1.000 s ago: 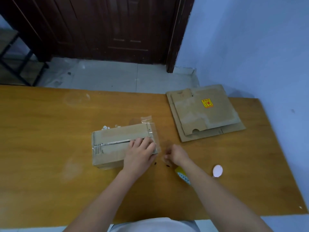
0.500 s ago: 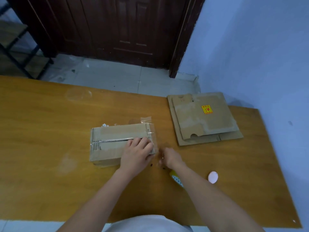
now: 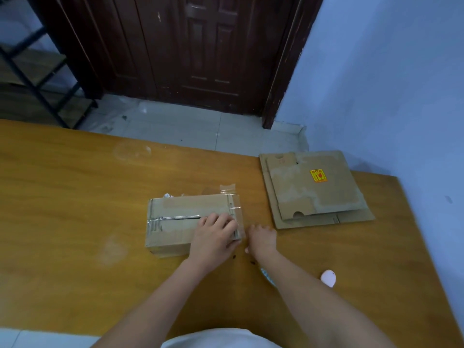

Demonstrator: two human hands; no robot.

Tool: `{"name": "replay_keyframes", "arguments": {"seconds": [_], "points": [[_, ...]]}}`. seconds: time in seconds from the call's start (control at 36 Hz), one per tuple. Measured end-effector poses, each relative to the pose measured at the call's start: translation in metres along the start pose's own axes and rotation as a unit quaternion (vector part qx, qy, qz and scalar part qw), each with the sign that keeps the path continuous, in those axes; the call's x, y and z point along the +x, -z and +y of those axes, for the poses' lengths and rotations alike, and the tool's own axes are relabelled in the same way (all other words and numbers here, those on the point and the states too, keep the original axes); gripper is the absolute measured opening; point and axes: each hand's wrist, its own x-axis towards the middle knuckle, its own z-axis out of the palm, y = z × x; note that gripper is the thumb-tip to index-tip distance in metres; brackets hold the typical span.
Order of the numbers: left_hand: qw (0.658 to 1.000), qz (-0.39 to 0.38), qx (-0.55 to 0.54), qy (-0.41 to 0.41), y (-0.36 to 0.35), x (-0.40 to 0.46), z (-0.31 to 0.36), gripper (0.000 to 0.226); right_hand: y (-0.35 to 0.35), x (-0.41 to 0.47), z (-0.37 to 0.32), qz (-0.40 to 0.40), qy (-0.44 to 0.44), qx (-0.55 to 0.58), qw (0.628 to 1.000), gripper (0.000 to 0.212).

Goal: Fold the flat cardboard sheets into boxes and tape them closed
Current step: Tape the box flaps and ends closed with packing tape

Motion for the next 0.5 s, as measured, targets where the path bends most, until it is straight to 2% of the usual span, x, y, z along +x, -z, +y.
{"name": "replay_keyframes", "arguments": {"seconds": [0.08, 0.14, 0.22, 0.31, 0.39, 0.44, 0.5], "points": [[0.997, -0.028, -0.054, 0.044, 0.008, 0.004, 0.003, 0.037, 0.002, 0.001, 0.01, -0.018, -0.006, 0.03, 0.999, 0.065], [0.989, -0.032, -0.113, 0.088, 0.018, 0.013, 0.007, 0.043, 0.004, -0.001, 0.015, 0.012, 0.005, 0.074, 0.997, 0.05], [0.967, 0.002, -0.194, 0.167, 0.032, 0.03, 0.004, 0.027, 0.016, -0.004, 0.022, 0.11, -0.008, 0.215, 0.97, 0.026], [0.981, 0.042, -0.105, 0.156, 0.035, 0.042, -0.01, 0.022, 0.039, -0.008, 0.03, 0.236, -0.015, 0.357, 0.904, 0.014], [0.985, 0.011, -0.021, 0.171, 0.027, 0.044, -0.027, 0.031, 0.07, -0.017, 0.029, 0.281, 0.047, 0.442, 0.851, 0.019], [0.982, -0.031, -0.003, 0.185, 0.021, 0.041, -0.032, 0.05, 0.089, -0.022, 0.022, 0.279, 0.123, 0.446, 0.841, 0.022], [0.983, -0.033, 0.0, 0.182, 0.015, 0.037, -0.034, 0.061, 0.101, -0.024, 0.013, 0.241, 0.179, 0.39, 0.871, 0.027]]}}
